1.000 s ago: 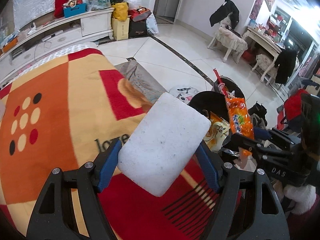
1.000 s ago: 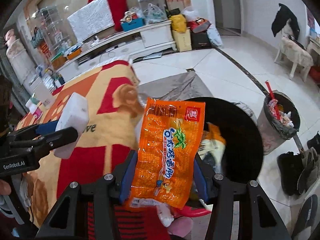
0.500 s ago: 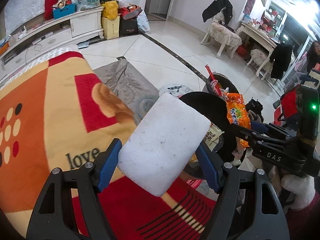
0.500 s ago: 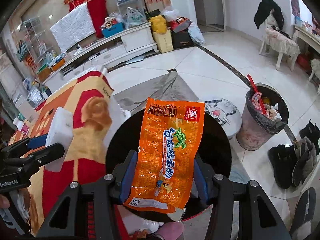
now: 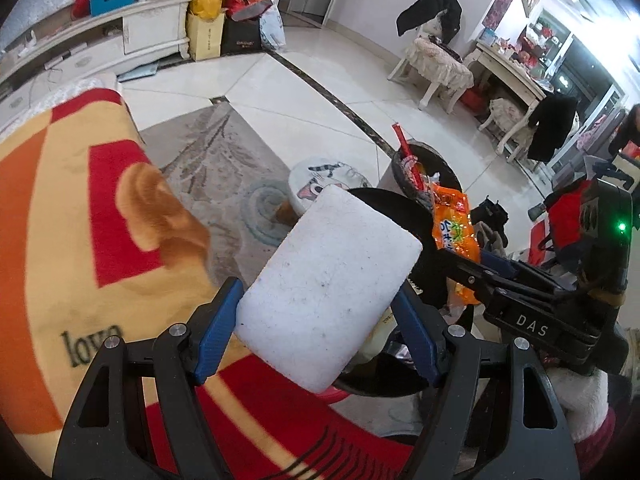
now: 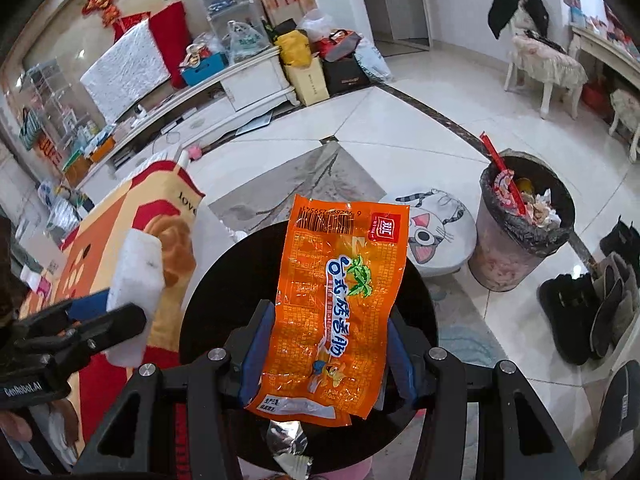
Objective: Collect trash
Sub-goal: 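Carry the white sponge and orange snack bag over the black trash bin, then open both tools to drop the sponge and snack bag into the bin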
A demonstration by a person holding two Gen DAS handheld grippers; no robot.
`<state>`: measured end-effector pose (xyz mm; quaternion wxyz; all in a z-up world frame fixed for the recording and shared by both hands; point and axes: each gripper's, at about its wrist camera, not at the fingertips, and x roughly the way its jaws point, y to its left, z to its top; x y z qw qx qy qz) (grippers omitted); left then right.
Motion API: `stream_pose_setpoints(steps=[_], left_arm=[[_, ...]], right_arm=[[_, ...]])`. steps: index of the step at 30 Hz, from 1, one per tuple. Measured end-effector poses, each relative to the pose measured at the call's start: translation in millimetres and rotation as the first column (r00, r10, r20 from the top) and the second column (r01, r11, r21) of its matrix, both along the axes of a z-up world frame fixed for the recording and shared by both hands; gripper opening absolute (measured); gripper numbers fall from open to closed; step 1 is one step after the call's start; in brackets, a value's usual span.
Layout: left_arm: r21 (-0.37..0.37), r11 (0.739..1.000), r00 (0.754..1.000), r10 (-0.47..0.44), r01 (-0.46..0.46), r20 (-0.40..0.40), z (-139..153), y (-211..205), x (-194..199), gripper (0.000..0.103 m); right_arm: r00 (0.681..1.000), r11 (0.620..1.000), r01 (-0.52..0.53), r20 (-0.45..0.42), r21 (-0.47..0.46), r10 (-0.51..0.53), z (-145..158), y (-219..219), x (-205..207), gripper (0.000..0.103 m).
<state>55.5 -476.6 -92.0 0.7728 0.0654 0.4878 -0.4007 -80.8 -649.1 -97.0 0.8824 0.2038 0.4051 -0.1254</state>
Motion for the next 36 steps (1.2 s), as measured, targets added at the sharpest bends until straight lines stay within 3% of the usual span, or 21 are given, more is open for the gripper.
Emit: stream_pose_setpoints(steps=[2,4,12,36], left_arm=[[-0.003,1.000,1.000,-0.013,0.012,-0.025,-5,-7,1,0.075],[-0.002,1.000,0.999,-0.010,0.009,-0.032,-8,-10,2,0.076],[-0.028,1.000,0.997,-0.015,0.013,-0.072,-19,-13,6,0.079],[-0.055,0.998,0.999,-0.033,0.031,-0.037,-10,-8,1,0.082]], right_arm=[[1.000,1.000,0.005,-0.007,0.022,-0.005,-4,-3,1,0.054],[1.000,0.999,0.014,-0.021,0.037,-0.014,-9,-5,1,0.063],[0.999,0.996,0.050,-0.018,0.075,-0.049,-17,-13,-10,0.075],[0.998,0.998,0.058,0.016,0.041,-0.058,-7,4,-31,0.077]])
